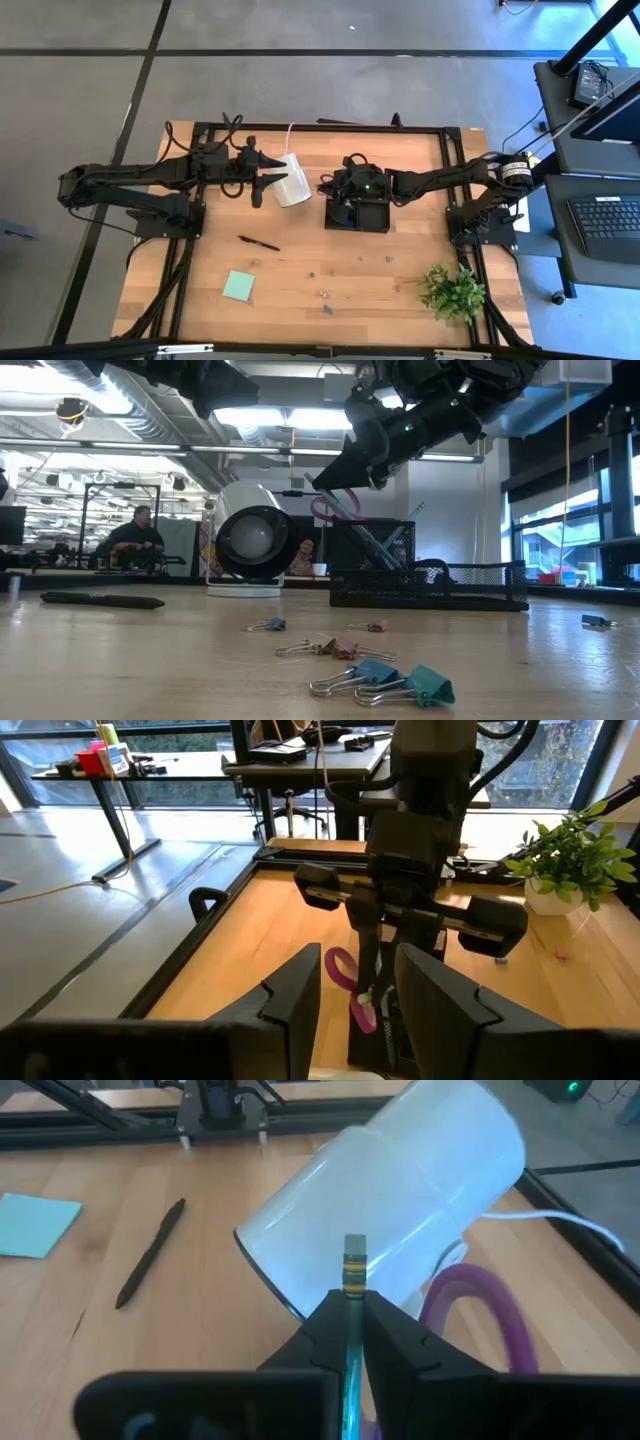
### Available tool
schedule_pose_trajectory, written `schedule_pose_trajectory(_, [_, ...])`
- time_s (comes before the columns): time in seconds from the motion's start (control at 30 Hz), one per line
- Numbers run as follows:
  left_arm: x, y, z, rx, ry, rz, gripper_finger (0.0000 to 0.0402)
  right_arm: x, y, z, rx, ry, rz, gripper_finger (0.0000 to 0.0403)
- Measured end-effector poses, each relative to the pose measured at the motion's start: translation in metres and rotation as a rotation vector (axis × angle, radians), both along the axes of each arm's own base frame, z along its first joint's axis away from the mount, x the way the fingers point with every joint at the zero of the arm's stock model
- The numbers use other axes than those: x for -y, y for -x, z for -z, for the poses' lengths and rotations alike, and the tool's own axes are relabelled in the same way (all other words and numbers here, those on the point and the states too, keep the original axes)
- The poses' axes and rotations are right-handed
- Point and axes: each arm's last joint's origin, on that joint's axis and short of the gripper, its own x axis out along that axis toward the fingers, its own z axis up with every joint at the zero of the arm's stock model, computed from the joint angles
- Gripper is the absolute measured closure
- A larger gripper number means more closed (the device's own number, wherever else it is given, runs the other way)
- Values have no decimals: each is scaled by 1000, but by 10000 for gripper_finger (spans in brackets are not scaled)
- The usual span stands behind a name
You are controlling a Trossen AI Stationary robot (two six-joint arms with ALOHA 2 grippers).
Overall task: Pick and place office supplies into organizer
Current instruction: Put the green pencil into the black desk organizer
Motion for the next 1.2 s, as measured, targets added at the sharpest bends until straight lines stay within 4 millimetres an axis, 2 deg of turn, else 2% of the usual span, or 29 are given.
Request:
schedule_pose_trajectory(0.2, [0,0,0,0,0,0,277,0,-6,10,3,11,-5,376])
schedule_pose_trajectory(0.57, [0,0,0,-1,0,0,277,1,-5,15,-36,9,-5,355])
schedule_pose_trajectory(1.0, [0,0,0,-1,0,0,276,0,-4,16,-52,-15,3,352])
schedule_pose_trajectory(1.2, [0,0,0,-1,0,0,276,0,-4,16,-52,-12,2,316])
